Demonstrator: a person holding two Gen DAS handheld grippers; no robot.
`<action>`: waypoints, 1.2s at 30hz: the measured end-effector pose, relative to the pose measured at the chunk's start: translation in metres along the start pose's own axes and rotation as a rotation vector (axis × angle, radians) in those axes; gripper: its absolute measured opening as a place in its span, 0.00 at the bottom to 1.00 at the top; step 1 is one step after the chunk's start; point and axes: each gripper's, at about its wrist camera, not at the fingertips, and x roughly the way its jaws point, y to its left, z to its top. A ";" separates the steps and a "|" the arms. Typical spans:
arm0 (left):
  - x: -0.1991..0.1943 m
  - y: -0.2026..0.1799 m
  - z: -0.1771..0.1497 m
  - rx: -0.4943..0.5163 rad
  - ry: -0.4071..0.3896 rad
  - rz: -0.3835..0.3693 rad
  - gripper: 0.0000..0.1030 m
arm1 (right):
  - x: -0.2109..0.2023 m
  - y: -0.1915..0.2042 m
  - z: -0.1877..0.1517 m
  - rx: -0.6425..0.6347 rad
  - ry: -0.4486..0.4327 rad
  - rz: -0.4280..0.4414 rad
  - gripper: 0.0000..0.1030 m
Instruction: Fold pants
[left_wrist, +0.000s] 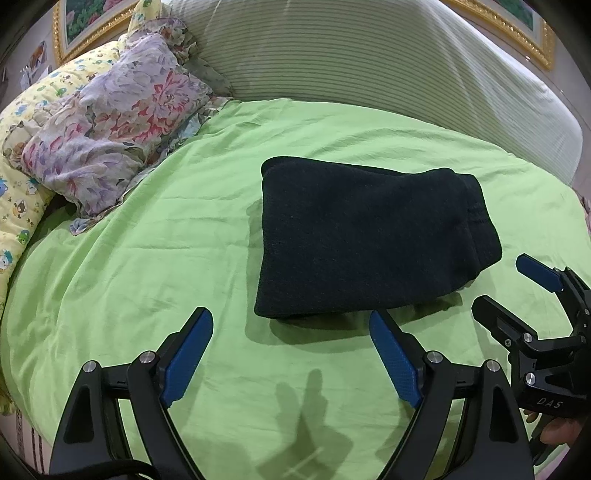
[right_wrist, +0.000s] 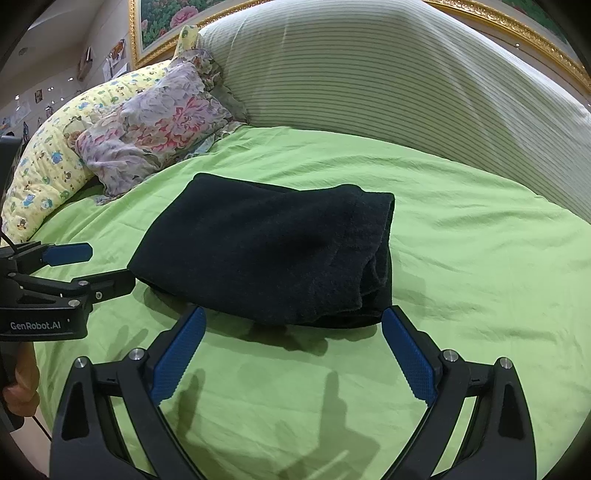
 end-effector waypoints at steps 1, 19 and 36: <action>0.000 0.000 0.000 -0.001 0.001 -0.002 0.85 | 0.000 0.000 0.000 0.000 0.000 0.000 0.93; -0.005 -0.002 0.004 0.003 -0.022 -0.008 0.89 | 0.000 -0.001 0.002 0.009 -0.004 -0.002 0.94; -0.011 -0.001 0.011 -0.013 -0.066 -0.010 0.91 | -0.002 -0.008 0.009 0.019 -0.026 0.000 0.94</action>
